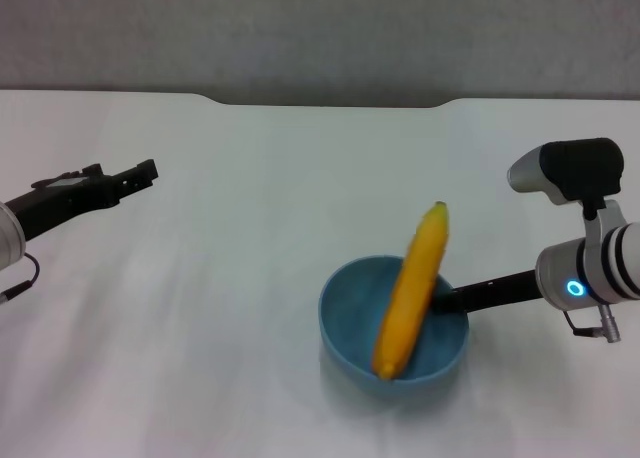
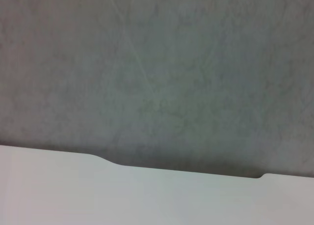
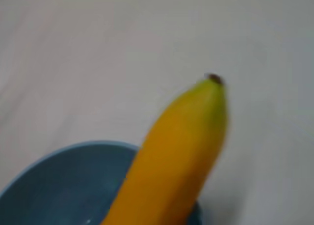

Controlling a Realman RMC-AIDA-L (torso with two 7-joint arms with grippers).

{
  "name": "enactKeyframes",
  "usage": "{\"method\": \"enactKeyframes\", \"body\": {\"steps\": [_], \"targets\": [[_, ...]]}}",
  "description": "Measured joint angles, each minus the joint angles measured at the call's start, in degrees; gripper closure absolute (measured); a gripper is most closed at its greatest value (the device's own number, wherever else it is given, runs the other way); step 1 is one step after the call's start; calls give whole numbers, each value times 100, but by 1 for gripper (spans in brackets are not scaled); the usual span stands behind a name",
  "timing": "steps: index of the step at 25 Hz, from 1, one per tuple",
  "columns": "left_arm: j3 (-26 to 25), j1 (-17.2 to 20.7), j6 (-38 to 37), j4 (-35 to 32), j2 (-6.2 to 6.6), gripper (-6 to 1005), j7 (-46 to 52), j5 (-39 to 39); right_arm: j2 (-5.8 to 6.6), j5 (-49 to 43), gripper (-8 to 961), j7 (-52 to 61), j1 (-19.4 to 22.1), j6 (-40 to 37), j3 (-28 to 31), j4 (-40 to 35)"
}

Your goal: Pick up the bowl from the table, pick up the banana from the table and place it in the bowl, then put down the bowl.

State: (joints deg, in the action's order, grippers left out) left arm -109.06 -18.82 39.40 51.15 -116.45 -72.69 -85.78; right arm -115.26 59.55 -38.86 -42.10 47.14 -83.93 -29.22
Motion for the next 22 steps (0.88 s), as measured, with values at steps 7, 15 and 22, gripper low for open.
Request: {"method": "enactKeyframes", "body": {"steps": [7, 15, 22], "targets": [[-1, 28, 22, -1, 0, 104, 0, 0, -39, 47, 444, -185, 183, 46, -2, -449], [-7, 32, 22, -42, 7, 105, 0, -1, -39, 262, 194, -220, 567, 190, -241, -1170], [-101, 61, 40, -67, 19, 105, -240, 4, -29, 268, 196, -426, 1003, 281, -316, -1922]]}}
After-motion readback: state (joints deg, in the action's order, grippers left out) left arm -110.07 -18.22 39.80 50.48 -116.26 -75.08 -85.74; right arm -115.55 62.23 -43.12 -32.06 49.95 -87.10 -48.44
